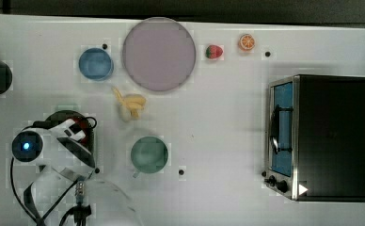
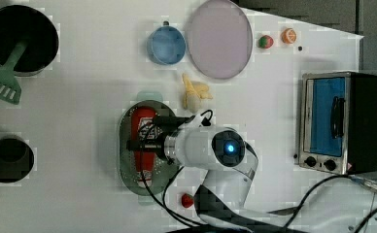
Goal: Pick ketchup from strainer and place it on the table
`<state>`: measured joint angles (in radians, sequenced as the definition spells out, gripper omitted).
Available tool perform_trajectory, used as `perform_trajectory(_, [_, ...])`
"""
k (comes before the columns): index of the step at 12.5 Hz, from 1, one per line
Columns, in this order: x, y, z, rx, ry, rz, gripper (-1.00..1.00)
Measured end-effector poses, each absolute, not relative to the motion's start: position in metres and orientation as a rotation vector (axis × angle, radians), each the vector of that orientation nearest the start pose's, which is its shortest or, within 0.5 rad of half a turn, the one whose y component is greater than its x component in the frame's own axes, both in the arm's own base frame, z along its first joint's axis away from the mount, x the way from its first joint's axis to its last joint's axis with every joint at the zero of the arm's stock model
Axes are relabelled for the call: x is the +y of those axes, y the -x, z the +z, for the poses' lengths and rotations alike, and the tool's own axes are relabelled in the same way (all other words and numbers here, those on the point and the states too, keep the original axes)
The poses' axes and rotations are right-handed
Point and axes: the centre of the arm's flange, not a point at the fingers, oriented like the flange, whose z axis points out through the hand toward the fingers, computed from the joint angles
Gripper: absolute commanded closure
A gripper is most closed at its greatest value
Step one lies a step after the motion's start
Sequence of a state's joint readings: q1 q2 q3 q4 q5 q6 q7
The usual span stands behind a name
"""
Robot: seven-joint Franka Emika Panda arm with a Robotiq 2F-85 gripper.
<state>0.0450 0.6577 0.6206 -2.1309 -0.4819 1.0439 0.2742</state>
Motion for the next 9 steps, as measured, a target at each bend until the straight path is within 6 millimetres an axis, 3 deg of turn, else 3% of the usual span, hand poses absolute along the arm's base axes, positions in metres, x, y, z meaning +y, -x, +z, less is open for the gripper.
perform_trajectory(2, [0.361,-0.432,0.14,0.122,3.044,0.152,-0.21])
perform_trajectory(5, [0.363,-0.438,0.151,0.118,3.061,0.128,-0.21])
perform_trajectory(8, [0.366,-0.437,0.184,0.149,3.09,0.112,-0.21])
perform_trajectory(9, [0.369,-0.438,0.205,0.201,3.089,0.119,-0.21])
